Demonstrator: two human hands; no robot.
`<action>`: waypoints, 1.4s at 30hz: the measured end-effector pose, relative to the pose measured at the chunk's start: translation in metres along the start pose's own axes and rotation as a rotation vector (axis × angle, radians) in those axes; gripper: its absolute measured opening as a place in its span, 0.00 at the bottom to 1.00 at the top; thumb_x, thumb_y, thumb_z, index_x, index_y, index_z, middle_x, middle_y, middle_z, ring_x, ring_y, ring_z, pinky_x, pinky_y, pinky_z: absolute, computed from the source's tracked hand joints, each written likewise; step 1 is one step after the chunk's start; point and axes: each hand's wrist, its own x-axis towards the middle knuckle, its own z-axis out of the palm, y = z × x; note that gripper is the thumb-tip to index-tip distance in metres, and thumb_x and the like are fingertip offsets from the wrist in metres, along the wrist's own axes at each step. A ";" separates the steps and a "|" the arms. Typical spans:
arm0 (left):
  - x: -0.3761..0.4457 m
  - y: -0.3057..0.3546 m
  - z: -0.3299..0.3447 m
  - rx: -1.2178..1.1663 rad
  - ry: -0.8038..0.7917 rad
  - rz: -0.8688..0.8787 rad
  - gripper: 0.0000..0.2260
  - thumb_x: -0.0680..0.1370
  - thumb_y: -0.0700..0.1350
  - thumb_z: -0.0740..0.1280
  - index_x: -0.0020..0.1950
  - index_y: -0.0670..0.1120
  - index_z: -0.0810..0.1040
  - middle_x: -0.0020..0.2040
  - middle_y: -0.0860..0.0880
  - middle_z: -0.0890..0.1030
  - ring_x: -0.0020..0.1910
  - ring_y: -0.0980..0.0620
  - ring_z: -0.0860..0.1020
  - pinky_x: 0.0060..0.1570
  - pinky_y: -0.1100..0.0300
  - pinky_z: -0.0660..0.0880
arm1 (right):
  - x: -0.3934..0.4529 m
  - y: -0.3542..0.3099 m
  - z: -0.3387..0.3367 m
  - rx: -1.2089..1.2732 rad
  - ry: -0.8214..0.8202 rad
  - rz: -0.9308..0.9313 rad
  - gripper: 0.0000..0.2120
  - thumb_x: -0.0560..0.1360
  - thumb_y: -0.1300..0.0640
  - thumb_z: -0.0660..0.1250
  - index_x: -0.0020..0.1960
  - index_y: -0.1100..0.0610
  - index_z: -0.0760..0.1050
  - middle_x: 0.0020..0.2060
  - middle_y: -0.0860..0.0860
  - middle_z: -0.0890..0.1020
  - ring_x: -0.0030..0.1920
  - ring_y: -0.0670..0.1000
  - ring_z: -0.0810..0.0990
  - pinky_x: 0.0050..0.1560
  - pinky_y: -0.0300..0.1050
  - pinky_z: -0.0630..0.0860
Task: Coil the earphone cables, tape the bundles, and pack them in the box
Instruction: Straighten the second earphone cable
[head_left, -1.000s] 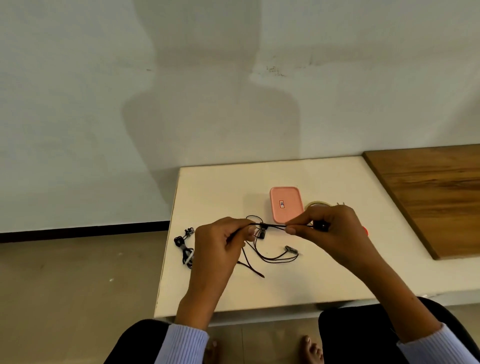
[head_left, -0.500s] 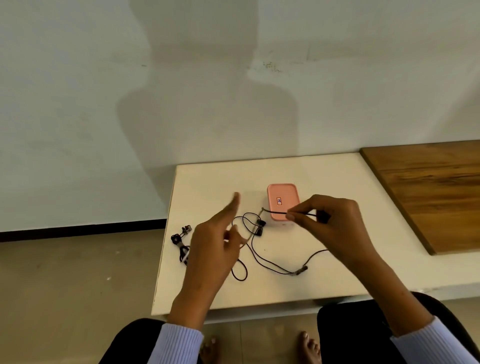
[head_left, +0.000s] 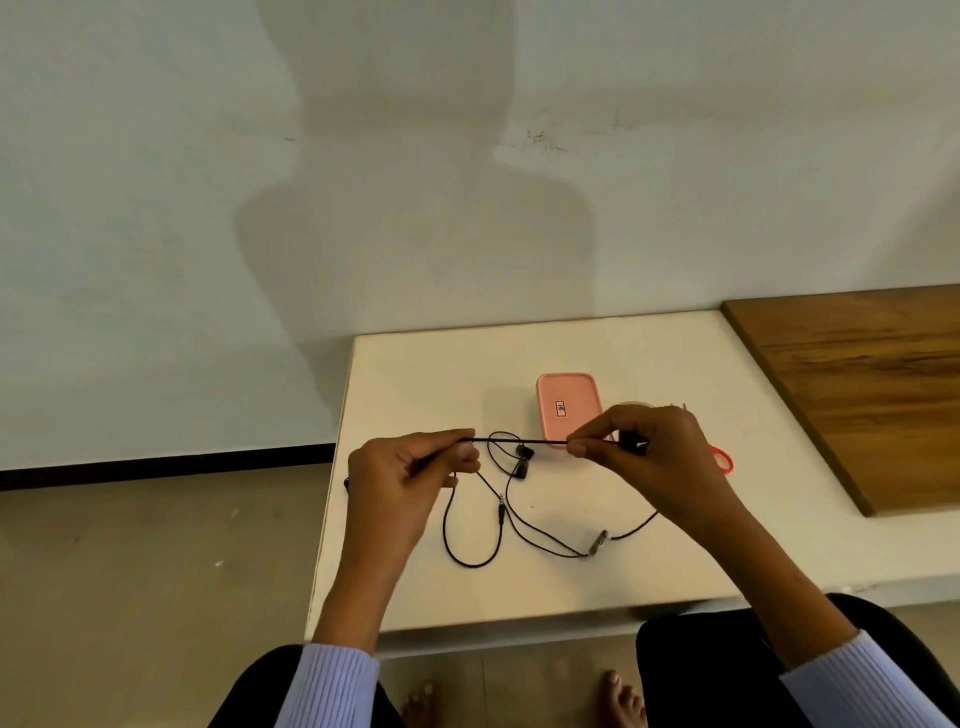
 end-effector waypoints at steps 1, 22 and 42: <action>0.001 -0.001 -0.003 0.000 0.008 -0.021 0.06 0.72 0.38 0.71 0.46 0.47 0.84 0.36 0.51 0.85 0.38 0.53 0.84 0.37 0.64 0.79 | 0.000 0.003 -0.004 -0.006 0.006 0.016 0.05 0.68 0.57 0.74 0.39 0.47 0.82 0.35 0.39 0.83 0.32 0.41 0.75 0.34 0.31 0.69; -0.005 0.006 0.029 0.191 -0.093 0.151 0.06 0.76 0.39 0.68 0.47 0.48 0.84 0.36 0.54 0.83 0.35 0.59 0.82 0.38 0.64 0.79 | 0.001 -0.009 0.015 0.022 -0.042 -0.035 0.03 0.69 0.57 0.74 0.40 0.49 0.82 0.31 0.31 0.79 0.31 0.40 0.73 0.33 0.29 0.67; -0.008 0.007 0.041 0.383 -0.163 0.343 0.08 0.77 0.42 0.66 0.54 0.46 0.83 0.42 0.51 0.84 0.33 0.62 0.79 0.39 0.76 0.72 | 0.000 -0.006 0.022 0.023 -0.018 -0.038 0.09 0.70 0.55 0.73 0.39 0.41 0.78 0.31 0.38 0.80 0.32 0.43 0.74 0.33 0.31 0.69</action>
